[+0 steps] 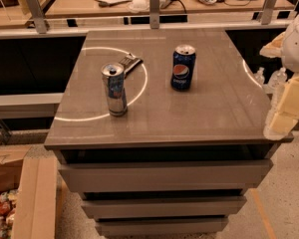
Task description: Pick pepsi can
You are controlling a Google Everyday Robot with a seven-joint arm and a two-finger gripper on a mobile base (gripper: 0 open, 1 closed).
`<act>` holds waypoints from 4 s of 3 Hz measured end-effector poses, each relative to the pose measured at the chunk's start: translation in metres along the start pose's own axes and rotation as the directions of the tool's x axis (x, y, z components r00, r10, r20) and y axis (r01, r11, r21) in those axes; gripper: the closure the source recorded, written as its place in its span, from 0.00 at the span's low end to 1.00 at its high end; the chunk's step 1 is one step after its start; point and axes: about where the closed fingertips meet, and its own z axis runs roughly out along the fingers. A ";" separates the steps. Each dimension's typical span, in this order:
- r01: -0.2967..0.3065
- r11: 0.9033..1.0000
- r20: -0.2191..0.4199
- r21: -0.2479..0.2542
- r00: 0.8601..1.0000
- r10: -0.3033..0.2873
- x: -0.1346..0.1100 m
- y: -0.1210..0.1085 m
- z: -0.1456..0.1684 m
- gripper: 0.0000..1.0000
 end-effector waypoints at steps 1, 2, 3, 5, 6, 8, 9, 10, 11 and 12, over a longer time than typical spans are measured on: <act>0.000 1.000 0.000 0.000 1.000 0.000 0.000 0.000 0.000 0.00; -0.095 0.994 0.143 0.047 0.986 0.088 0.007 -0.033 0.005 0.00; -0.189 0.979 0.308 0.079 0.939 0.156 0.015 -0.070 0.017 0.00; -0.254 0.967 0.573 -0.009 0.791 0.213 0.007 -0.137 0.081 0.00; -0.195 0.977 0.669 -0.091 0.715 0.205 -0.023 -0.159 0.114 0.00; 0.012 0.987 0.823 -0.158 0.554 0.125 -0.092 -0.171 0.138 0.00; 0.082 0.977 0.849 -0.194 0.514 0.126 -0.113 -0.163 0.146 0.00; 0.129 0.967 0.871 -0.220 0.472 0.135 -0.135 -0.160 0.153 0.01; 0.159 0.961 0.880 -0.226 0.457 0.131 -0.149 -0.159 0.153 0.22; 0.145 0.963 0.890 -0.228 0.431 0.146 -0.147 -0.164 0.153 0.45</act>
Offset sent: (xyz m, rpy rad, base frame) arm 0.0638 -0.0286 0.0076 0.3003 -0.1444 -0.1309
